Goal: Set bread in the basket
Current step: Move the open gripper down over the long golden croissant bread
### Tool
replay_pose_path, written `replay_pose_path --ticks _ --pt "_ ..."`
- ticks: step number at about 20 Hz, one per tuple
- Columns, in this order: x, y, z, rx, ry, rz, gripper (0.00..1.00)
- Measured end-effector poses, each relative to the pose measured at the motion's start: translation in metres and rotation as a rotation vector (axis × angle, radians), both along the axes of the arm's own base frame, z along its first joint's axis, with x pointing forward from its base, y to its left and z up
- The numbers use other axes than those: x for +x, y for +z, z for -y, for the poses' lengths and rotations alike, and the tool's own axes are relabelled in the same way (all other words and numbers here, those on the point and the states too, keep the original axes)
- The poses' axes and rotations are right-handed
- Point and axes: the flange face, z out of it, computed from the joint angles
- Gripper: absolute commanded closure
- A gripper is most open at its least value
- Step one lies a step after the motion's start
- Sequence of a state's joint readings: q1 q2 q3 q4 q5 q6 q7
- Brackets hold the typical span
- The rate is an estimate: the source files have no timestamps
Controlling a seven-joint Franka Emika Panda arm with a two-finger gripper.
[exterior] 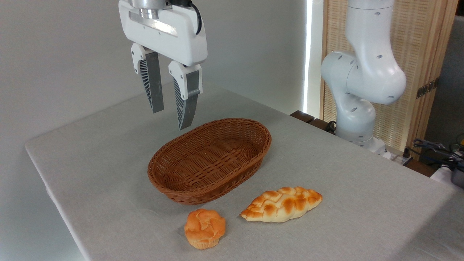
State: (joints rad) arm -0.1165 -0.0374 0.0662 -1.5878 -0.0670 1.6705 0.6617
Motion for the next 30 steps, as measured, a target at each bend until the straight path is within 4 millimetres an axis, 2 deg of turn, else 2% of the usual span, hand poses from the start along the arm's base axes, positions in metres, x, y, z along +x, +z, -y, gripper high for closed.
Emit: replay_pose_path --ticks 2,4,6,14,17,19,22,25,27,30 --pt "0.0 -0.002 -0.005 0.0 0.013 -0.007 0.0" --pt "0.0 -0.007 -0.025 -0.001 0.049 -0.019 0.0" --pt "0.0 -0.01 -0.035 -0.002 0.066 -0.025 0.0" --pt "-0.003 -0.012 -0.031 -0.003 0.058 -0.029 0.0" --pt "-0.018 -0.02 -0.032 -0.01 0.059 -0.02 0.0" --pt "-0.036 -0.027 -0.034 -0.015 0.042 -0.03 0.0" --pt "-0.079 -0.046 -0.039 -0.021 -0.07 -0.059 0.0" --pt "-0.118 -0.077 -0.065 -0.028 -0.165 -0.1 0.0" --pt "-0.131 -0.103 -0.08 0.0 -0.278 -0.132 0.0" --pt "-0.133 -0.14 -0.101 0.06 -0.368 -0.168 0.0"
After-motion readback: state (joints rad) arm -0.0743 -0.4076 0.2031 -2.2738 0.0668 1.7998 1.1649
